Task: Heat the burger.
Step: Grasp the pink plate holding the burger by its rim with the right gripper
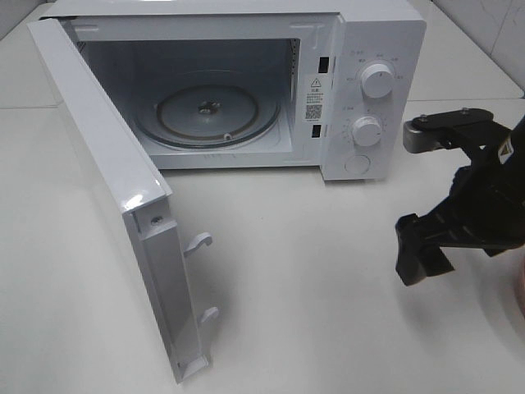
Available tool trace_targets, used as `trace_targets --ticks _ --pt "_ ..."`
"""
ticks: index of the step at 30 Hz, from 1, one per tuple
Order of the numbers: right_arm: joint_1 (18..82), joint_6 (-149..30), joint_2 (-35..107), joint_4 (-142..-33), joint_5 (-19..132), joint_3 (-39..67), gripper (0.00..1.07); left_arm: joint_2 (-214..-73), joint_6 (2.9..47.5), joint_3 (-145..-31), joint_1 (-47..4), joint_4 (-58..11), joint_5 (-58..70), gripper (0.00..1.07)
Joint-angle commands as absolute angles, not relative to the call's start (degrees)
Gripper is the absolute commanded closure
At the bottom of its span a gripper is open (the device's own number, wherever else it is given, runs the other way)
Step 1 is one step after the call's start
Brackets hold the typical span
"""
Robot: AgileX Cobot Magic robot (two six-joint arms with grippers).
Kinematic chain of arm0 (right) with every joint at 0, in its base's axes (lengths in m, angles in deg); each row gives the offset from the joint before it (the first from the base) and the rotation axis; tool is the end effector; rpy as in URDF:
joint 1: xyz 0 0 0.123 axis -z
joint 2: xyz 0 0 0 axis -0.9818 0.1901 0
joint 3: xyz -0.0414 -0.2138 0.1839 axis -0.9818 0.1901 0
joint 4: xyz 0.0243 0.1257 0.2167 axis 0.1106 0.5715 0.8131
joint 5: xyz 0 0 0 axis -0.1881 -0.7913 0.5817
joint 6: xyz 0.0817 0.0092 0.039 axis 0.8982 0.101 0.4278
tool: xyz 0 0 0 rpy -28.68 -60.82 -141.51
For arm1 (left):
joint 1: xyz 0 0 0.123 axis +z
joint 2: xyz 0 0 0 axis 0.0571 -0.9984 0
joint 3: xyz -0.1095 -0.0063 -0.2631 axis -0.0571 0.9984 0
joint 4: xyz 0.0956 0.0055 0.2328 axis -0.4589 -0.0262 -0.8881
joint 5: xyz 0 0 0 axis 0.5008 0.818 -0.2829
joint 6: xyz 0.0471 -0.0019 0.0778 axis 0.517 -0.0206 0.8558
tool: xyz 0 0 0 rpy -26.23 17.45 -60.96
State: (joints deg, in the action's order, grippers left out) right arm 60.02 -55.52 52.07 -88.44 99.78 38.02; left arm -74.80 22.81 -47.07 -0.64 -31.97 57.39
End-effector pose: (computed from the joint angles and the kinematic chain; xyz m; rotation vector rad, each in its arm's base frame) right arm 0.2364 0.0812 0.1912 -0.4967 2.8526 0.0508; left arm -0.0085 -0.0088 0.2802 -0.0148 2.0410 -0.0820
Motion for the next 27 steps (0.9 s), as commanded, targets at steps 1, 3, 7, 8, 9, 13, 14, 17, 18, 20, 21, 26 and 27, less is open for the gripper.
trace_targets --ticks 1,3,7,8,9,13,14,17,18,20,21,26,27 --pt "61.45 -55.47 51.78 -89.99 103.85 37.73 0.08 -74.23 22.81 -46.96 -0.46 -31.92 56.47 0.07" --pt "63.86 -55.47 51.78 -91.42 108.78 37.73 0.09 -74.23 22.81 -46.96 -0.46 -31.92 56.47 0.07" --pt "65.52 -55.52 51.78 -91.93 111.81 37.73 0.10 -74.23 22.81 -46.96 -0.46 -31.92 56.47 0.07" --pt "66.15 -55.52 51.78 -92.16 112.56 37.73 0.11 -74.23 22.81 -46.96 -0.46 -31.92 56.47 0.07" --pt "67.24 -55.52 51.78 -92.97 113.70 37.73 0.11 -74.23 22.81 -46.96 -0.46 -31.92 56.47 0.07" --pt "68.96 -55.47 51.78 -93.19 114.96 37.79 0.12 -74.23 22.81 -46.96 -0.46 -31.92 56.47 0.07" --pt "69.99 -55.52 51.78 -93.25 114.96 38.19 0.12 -74.23 22.81 -46.96 -0.46 -31.92 56.47 0.07" --pt "70.56 -55.07 51.78 -93.94 114.11 39.17 0.13 -74.23 22.81 -46.96 -0.46 -31.92 56.47 0.07" --pt "70.56 -55.07 51.78 -93.94 114.11 39.17 0.13 -74.23 22.81 -46.96 -0.46 -31.92 56.47 0.07" --pt "70.56 -54.61 51.78 -95.03 113.65 39.74 0.13 -74.23 22.81 -46.96 -0.46 -31.92 56.47 0.07" --pt "70.56 -54.15 51.78 -95.54 113.07 40.03 0.14 -74.23 22.81 -46.96 -0.46 -31.92 56.47 0.07" --pt "73.20 -52.60 51.78 -96.40 109.18 41.52 0.14 -74.23 22.81 -46.96 -0.46 -31.92 56.47 0.07" --pt "73.77 -52.54 51.78 -96.40 107.46 42.20 0.15 -74.23 22.81 -46.96 -0.46 -31.92 56.47 0.07"
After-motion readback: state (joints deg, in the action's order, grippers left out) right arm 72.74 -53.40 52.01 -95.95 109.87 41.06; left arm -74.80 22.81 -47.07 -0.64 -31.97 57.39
